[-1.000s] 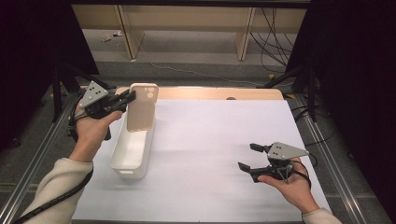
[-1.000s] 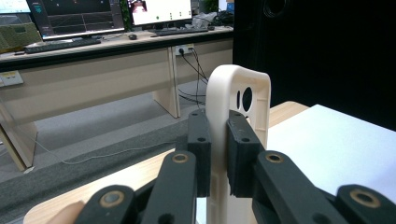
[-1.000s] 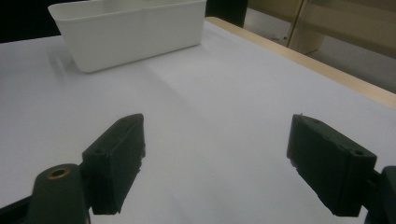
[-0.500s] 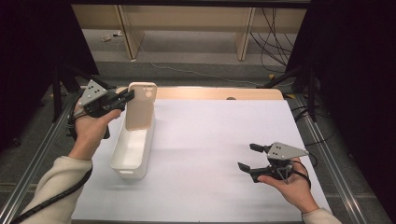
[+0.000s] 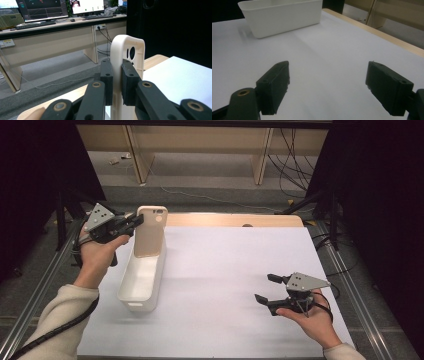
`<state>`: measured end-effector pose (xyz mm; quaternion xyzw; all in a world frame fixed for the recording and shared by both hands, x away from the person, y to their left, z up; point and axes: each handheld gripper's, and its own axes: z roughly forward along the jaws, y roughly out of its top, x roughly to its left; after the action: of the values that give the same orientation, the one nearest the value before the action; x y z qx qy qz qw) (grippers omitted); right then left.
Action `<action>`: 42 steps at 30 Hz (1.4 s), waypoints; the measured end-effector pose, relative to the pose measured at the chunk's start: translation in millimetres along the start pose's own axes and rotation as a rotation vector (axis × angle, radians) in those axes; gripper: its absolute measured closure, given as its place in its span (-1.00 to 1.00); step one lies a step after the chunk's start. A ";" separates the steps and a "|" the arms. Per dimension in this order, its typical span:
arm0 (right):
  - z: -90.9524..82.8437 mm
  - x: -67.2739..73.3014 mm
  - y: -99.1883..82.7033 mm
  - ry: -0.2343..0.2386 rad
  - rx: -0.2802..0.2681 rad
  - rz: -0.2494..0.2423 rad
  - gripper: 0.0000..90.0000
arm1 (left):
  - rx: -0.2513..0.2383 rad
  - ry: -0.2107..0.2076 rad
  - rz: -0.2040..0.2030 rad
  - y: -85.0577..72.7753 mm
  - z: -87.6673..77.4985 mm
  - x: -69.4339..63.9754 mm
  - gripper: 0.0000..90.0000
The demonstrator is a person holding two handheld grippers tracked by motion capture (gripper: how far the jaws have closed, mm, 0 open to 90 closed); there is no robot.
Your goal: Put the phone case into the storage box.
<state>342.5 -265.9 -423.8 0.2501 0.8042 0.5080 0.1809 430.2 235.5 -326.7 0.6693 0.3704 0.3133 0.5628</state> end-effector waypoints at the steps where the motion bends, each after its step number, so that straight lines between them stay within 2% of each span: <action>1: 0.0 0.0 -0.1 0.000 0.000 0.000 -0.54 | -0.001 -0.001 0.001 0.1 0.1 0.3 0.81; 2: 0.0 -0.1 -0.1 -0.001 0.000 0.000 -0.54 | -0.023 0.013 0.061 1.7 1.2 4.7 0.81; 3: 0.0 -0.1 0.0 -0.001 -0.001 0.000 -0.54 | -0.024 0.014 0.065 1.7 1.6 5.6 0.81; 42: 0.1 -0.7 -0.9 -0.002 0.005 0.002 -0.54 | -0.010 0.027 0.075 4.7 20.1 16.2 0.81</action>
<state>343.0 -266.6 -424.6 0.2517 0.8049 0.5061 0.1805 456.2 238.3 -325.5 0.6756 0.3508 0.3452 0.5489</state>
